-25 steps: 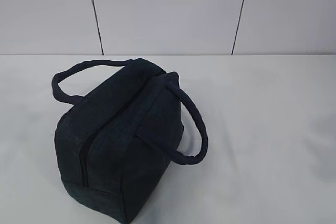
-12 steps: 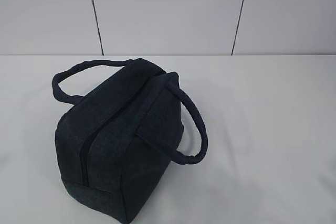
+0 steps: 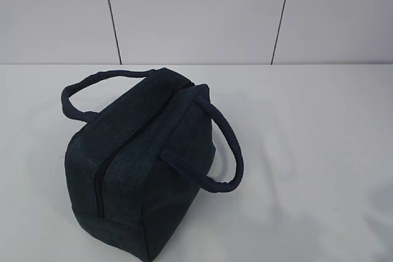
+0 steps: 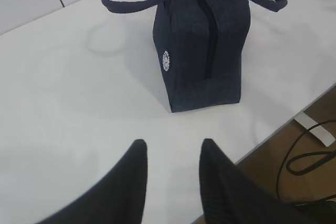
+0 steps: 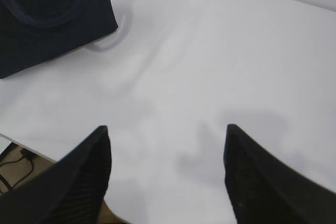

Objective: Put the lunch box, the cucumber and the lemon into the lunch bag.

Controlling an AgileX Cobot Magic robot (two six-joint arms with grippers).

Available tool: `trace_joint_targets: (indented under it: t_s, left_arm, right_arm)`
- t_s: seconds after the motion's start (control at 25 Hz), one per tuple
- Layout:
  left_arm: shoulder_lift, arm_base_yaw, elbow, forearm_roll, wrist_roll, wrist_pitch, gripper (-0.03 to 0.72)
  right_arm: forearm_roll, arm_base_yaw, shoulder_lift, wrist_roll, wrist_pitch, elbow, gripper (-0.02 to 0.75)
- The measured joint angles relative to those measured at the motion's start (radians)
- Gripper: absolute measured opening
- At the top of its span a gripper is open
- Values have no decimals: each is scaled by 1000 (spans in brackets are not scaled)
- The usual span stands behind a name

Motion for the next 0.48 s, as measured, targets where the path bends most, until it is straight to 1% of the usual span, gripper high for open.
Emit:
trace_joint_targets:
  t_s: [0.16,0.32,0.48]
  left_arm:
    - [-38,-1,86,-7,-4,-26,244]
    - [-38,-1,117,-7,-15,-90,244]
    - [-38,-1,126,14,-53,-104,244]
  right_arm:
    - [-2,0,0,-5,-3,11,491]
    - [-3,0,0,-13,-3,11,491]
    - [-3,0,0,-15,-3,11,491]
